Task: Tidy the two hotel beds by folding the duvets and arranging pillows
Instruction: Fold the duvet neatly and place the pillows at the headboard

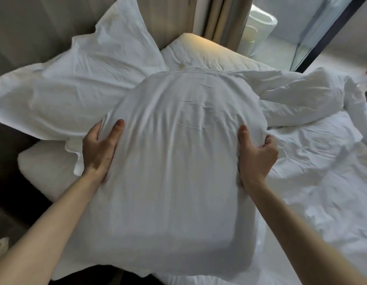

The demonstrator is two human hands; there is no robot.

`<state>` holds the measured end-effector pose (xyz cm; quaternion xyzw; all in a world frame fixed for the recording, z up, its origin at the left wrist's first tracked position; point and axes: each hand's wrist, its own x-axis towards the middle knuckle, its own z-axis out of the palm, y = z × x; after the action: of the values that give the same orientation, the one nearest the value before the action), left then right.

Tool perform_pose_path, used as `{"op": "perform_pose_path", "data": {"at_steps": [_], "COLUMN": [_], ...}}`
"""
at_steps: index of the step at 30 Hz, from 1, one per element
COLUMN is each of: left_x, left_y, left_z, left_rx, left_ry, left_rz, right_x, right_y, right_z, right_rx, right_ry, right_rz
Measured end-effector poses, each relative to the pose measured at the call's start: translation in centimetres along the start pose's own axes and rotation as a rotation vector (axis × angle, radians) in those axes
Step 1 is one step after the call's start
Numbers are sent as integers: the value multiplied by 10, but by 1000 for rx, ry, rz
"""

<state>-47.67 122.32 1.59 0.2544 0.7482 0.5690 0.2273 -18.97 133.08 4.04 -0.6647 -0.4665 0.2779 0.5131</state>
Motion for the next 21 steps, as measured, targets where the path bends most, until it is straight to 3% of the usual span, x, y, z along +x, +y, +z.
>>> {"op": "perform_pose_path", "data": {"at_steps": [11, 21], "left_x": [-203, -404], "left_y": [78, 105], "left_z": [-153, -344], "left_rx": [-64, 20], "left_ry": [377, 718], "left_rz": [102, 151], "right_x": [-105, -293], "right_y": [-93, -160], "right_z": [-110, -176], "right_rx": [235, 415], "right_ry": [-293, -597], "right_rz": [-215, -287]}}
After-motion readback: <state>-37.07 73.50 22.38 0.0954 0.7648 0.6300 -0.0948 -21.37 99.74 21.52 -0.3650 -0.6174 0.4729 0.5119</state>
